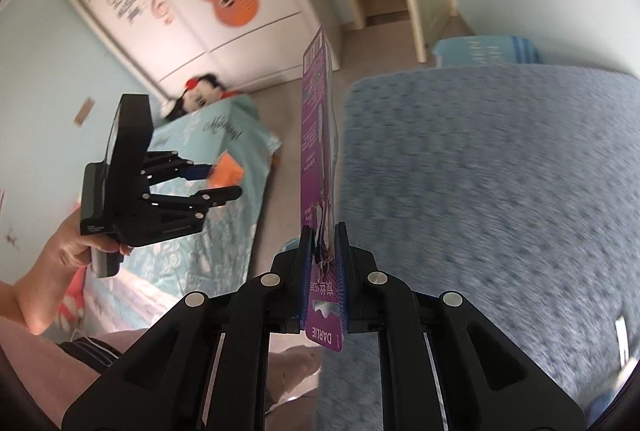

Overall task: Collect trash
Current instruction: 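Carry the sponge bag and purple card to the teal wastebasket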

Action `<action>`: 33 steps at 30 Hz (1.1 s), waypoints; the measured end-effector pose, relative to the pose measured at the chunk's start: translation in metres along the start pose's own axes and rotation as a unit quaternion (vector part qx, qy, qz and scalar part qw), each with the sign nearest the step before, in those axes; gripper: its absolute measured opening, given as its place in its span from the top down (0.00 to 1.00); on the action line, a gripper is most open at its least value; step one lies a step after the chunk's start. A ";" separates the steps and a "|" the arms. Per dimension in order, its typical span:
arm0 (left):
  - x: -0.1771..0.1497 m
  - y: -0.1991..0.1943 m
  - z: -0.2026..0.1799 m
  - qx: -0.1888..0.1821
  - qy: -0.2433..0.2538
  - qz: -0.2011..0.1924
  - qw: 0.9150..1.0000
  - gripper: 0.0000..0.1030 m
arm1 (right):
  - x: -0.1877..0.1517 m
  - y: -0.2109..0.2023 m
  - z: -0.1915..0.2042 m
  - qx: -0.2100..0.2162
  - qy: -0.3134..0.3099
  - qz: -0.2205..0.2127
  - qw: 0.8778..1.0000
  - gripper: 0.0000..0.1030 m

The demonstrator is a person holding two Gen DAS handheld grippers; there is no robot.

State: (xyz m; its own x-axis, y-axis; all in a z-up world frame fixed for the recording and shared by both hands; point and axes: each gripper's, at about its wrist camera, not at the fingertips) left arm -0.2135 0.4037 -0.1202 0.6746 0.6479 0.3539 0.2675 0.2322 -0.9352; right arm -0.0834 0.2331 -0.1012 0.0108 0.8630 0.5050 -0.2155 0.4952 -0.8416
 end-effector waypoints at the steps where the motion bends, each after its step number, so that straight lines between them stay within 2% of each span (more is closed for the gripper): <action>1: -0.002 0.001 0.007 0.001 -0.007 0.002 1.000 0.66 | 0.005 0.010 0.005 0.008 -0.009 0.008 1.000 0.88; 9: -0.032 0.021 0.062 0.020 -0.073 0.034 0.997 0.67 | 0.025 0.073 0.039 0.056 -0.068 0.070 0.994 0.88; 18: -0.074 0.048 0.114 0.034 -0.147 0.072 0.986 0.67 | 0.039 0.145 0.073 0.091 -0.115 0.147 0.978 0.88; 25: -0.095 0.070 0.132 0.034 -0.176 0.096 0.979 0.67 | 0.037 0.198 0.088 0.097 -0.122 0.214 0.964 0.88; 33: -0.112 0.104 0.138 0.034 -0.183 0.129 0.974 0.67 | 0.016 0.250 0.102 0.098 -0.120 0.293 0.943 0.88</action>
State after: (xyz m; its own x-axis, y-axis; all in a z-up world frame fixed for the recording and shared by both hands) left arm -0.3562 0.4559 -0.2597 0.4202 0.9031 0.0887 0.0670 0.0665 -0.9955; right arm -0.2371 0.3604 -0.2844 -0.3833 0.9235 0.0129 -0.2926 -0.1082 -0.9501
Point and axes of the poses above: each gripper's, at about its wrist camera, not at the fingertips, and y roughly the way its jaws point, z to its left, x to its top, and after that the axes turned 13 degrees about -y, right-handed
